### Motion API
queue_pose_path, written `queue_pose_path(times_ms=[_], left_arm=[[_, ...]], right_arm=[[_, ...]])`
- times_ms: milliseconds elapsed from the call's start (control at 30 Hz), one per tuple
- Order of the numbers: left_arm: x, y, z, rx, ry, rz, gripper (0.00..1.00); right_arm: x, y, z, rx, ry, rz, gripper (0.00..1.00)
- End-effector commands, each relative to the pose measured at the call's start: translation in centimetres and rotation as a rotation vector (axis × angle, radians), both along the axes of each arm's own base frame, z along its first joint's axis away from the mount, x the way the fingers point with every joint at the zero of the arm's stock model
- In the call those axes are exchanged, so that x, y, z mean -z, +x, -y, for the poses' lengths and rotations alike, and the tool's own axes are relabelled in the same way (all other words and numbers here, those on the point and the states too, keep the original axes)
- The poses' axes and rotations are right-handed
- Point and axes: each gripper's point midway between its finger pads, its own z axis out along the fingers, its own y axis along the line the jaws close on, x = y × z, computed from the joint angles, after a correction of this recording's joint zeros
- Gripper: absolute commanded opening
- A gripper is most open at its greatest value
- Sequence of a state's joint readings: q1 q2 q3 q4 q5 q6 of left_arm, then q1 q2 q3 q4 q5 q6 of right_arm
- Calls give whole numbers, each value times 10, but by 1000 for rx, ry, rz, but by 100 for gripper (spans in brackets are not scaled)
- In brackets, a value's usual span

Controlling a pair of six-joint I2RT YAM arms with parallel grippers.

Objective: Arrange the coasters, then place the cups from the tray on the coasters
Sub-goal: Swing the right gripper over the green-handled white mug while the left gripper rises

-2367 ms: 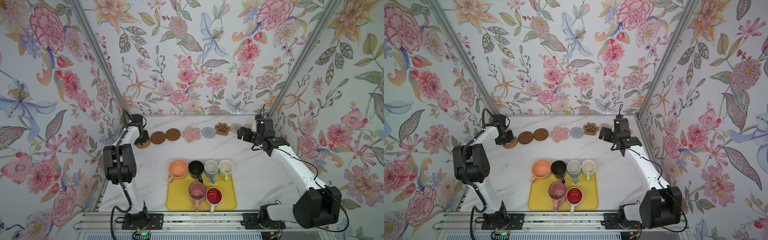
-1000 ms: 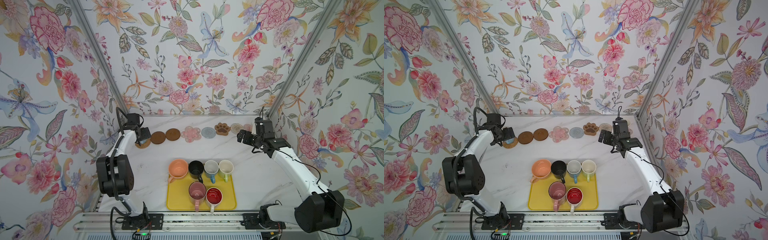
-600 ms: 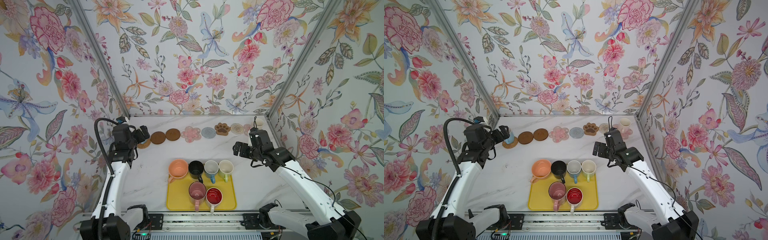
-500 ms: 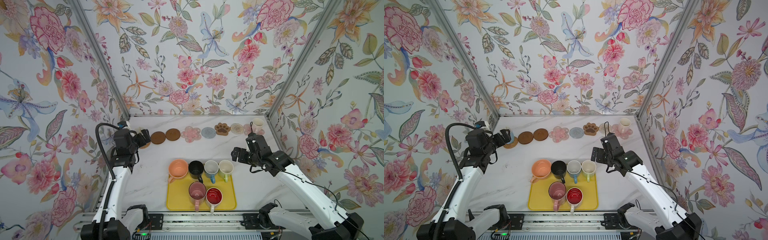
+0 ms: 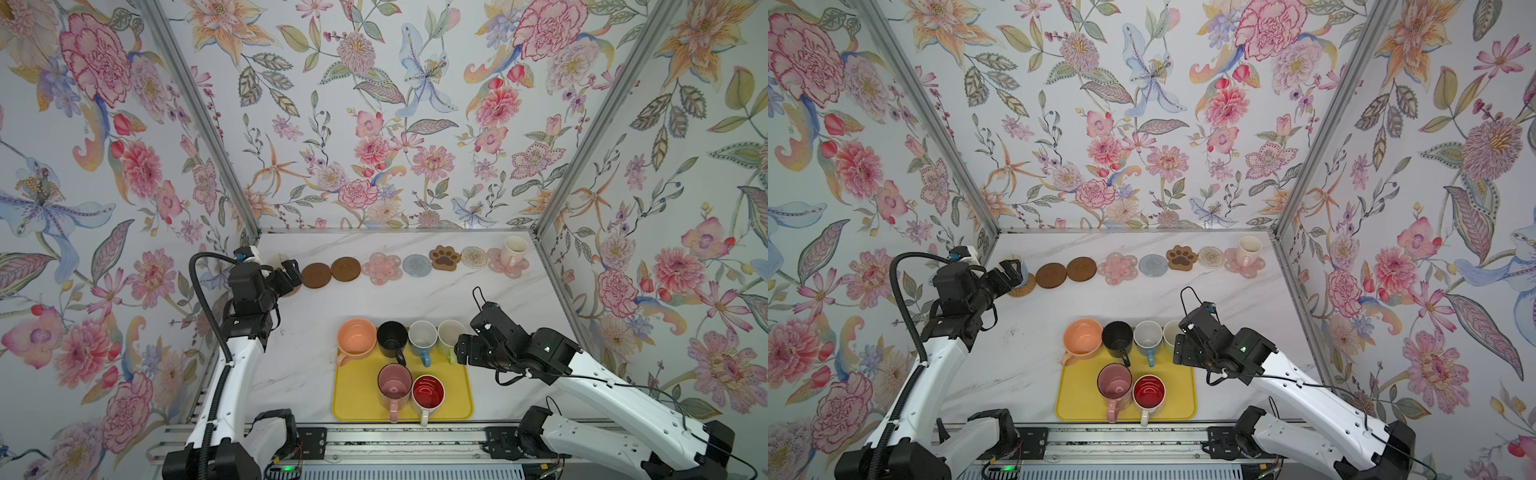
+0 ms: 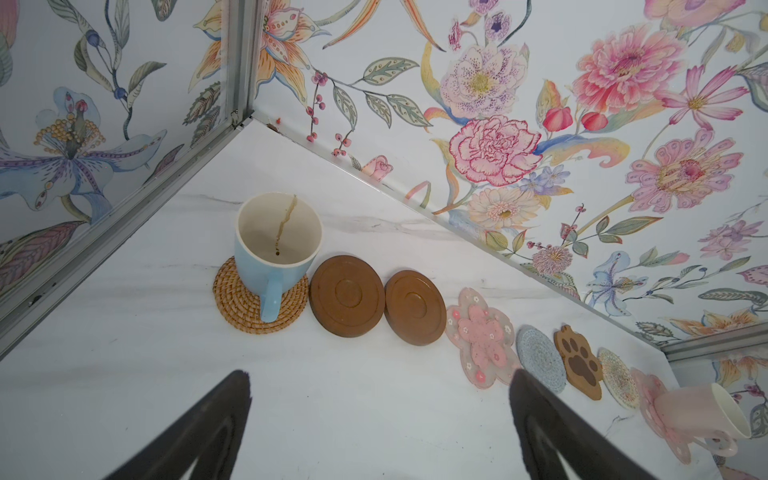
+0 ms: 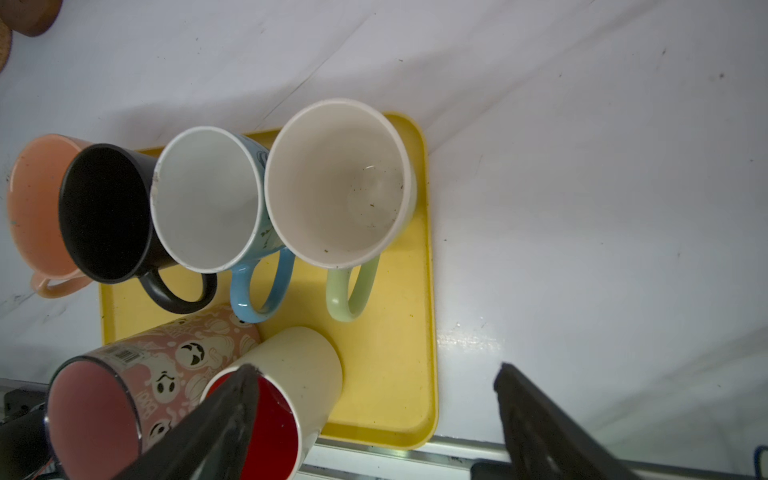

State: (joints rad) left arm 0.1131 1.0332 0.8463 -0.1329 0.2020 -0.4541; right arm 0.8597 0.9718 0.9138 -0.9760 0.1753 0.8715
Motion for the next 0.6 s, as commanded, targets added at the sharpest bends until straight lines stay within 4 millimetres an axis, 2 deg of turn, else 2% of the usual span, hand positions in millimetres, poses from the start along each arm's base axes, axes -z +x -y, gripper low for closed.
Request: queue_pose_path(times_ms=[0,133,367,567], left_arm=[[-5,-3,-7,-27,17,-10,99],[-1,-9,-19,-89,60,-40,98],[-7,-9,-13,-52,56,1,98],[-8,-8,-7,-18,53,3,98]], right_arm=[[10,-1,1,18,-56,-10,86],[21,1,-11,-15,-78,-21,79],[36,10,-26,-40,-116,-35,60],[48,15,-27,-29,-183,-42,53]])
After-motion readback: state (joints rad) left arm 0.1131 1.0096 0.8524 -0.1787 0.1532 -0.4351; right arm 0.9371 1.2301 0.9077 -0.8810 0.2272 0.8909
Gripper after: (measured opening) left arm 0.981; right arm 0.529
